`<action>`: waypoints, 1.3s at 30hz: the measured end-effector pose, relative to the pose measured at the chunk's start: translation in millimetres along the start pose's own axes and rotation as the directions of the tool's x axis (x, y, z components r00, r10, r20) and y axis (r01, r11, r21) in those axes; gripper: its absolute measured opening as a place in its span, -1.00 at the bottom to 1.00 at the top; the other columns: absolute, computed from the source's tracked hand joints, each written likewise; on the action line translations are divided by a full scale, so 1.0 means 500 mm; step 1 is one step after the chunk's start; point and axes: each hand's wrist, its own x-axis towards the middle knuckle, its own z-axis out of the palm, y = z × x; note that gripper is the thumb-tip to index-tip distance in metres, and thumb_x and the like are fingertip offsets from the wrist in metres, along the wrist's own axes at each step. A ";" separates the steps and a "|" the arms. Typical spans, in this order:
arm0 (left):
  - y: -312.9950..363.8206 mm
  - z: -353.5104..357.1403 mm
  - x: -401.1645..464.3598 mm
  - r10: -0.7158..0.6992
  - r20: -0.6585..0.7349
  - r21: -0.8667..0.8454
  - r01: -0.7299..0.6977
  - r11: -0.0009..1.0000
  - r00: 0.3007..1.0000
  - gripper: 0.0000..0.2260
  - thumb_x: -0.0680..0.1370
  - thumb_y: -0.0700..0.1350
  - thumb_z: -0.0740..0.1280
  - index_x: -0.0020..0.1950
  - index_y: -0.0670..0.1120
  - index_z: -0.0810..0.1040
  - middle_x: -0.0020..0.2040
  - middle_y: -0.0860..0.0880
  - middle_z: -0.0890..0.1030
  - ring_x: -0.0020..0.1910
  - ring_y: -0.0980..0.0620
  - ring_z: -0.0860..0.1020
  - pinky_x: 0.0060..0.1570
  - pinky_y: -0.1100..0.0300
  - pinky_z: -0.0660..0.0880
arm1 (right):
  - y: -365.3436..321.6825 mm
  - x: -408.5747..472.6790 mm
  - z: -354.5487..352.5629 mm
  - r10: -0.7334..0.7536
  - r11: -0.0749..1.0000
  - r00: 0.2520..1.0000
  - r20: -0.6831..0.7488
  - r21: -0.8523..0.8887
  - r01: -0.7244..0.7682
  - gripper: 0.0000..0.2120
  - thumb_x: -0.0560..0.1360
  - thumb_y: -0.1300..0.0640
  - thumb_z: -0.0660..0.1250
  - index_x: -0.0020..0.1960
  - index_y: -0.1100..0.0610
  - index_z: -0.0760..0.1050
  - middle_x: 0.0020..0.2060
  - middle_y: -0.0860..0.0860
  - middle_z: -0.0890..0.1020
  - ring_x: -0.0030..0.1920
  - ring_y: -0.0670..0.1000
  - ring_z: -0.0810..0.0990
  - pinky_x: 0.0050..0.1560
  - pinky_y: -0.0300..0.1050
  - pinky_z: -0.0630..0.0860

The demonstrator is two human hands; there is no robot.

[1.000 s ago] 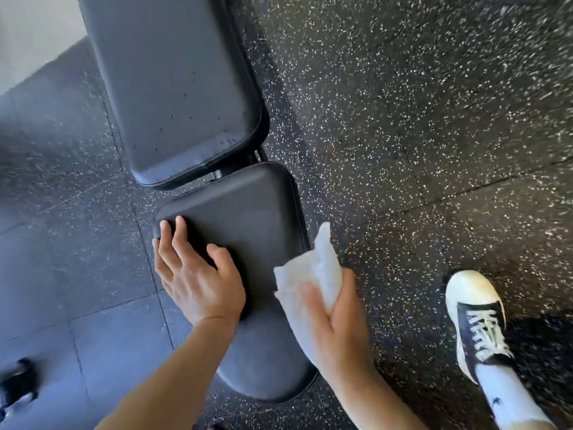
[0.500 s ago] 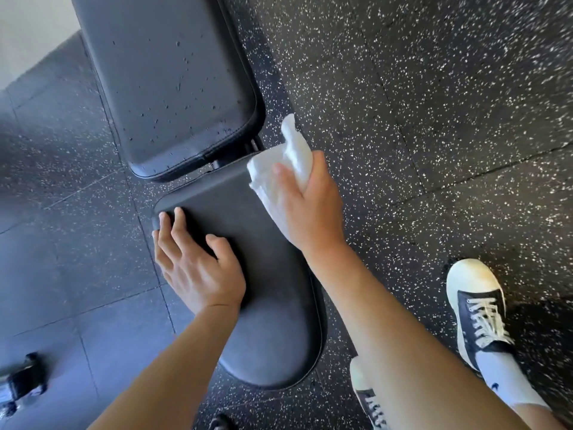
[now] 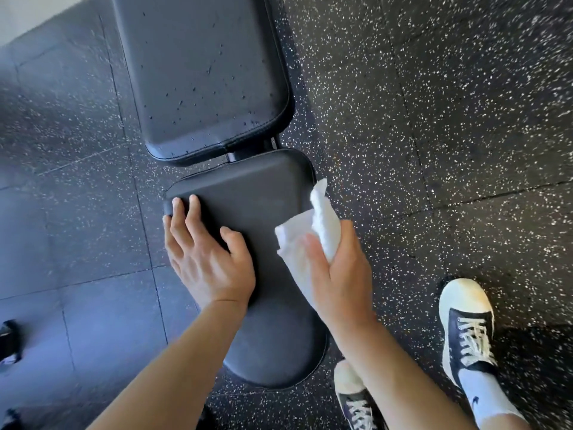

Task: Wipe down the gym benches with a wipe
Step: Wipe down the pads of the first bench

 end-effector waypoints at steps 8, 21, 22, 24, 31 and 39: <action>-0.010 0.003 0.003 -0.005 0.013 -0.001 0.005 1.000 1.000 -0.39 0.54 0.01 0.17 0.63 0.01 0.28 0.67 0.01 0.23 0.66 -0.14 0.14 0.60 -0.16 0.14 | -0.150 0.236 0.052 -0.457 0.769 0.886 0.074 -0.468 0.436 -0.65 0.54 -0.15 0.44 0.03 0.12 0.47 0.00 0.07 0.49 -0.06 0.14 0.48 -0.24 0.02 0.34; -0.007 -0.004 0.002 -0.027 0.035 -0.017 0.028 0.999 0.999 -0.39 0.55 0.01 0.18 0.63 -0.01 0.30 0.68 -0.02 0.22 0.68 -0.14 0.12 0.61 -0.17 0.13 | -0.126 0.225 -0.010 -0.704 0.463 0.580 0.408 -0.355 0.812 -0.52 0.58 -0.21 0.31 -0.10 0.24 0.60 -0.22 0.11 0.55 -0.27 0.17 0.53 -0.42 0.05 0.48; -0.006 -0.005 0.002 -0.035 0.036 -0.022 0.035 0.999 0.999 -0.39 0.55 0.02 0.18 0.63 -0.01 0.30 0.68 -0.02 0.22 0.68 -0.13 0.11 0.61 -0.18 0.13 | -0.143 0.234 -0.001 -0.678 0.465 0.597 0.430 -0.378 0.801 -0.54 0.54 -0.20 0.30 -0.08 0.24 0.59 -0.20 0.11 0.55 -0.24 0.18 0.54 -0.41 0.05 0.50; -0.005 -0.006 0.003 -0.039 0.036 -0.026 0.040 0.999 0.999 -0.39 0.56 0.02 0.19 0.63 0.00 0.31 0.68 -0.01 0.22 0.69 -0.12 0.10 0.60 -0.20 0.15 | -0.169 0.247 0.012 -0.630 0.465 0.612 0.477 -0.399 0.790 -0.55 0.49 -0.18 0.24 -0.05 0.23 0.57 -0.15 0.12 0.56 -0.19 0.20 0.56 -0.38 0.07 0.53; -0.009 -0.010 -0.001 -0.017 0.047 -0.012 0.017 1.000 0.999 -0.39 0.57 0.02 0.22 0.64 -0.03 0.31 0.69 -0.04 0.20 0.69 -0.18 0.10 0.57 -0.27 0.18 | -0.235 0.249 0.036 -0.482 0.381 0.525 0.701 -0.372 0.846 -0.72 0.53 -0.01 0.43 0.00 0.21 0.52 -0.07 0.10 0.54 -0.09 0.20 0.56 -0.27 0.02 0.46; -0.008 -0.011 0.008 -0.032 0.075 -0.028 0.035 0.999 0.997 -0.35 0.53 0.03 0.28 0.64 0.01 0.33 0.68 -0.02 0.24 0.68 -0.19 0.14 0.60 -0.26 0.14 | -0.370 0.345 0.111 -0.451 0.391 0.410 0.793 -0.237 0.889 -0.73 0.65 -0.03 0.37 0.15 0.18 0.52 0.01 0.03 0.51 0.00 0.12 0.52 -0.13 0.10 0.51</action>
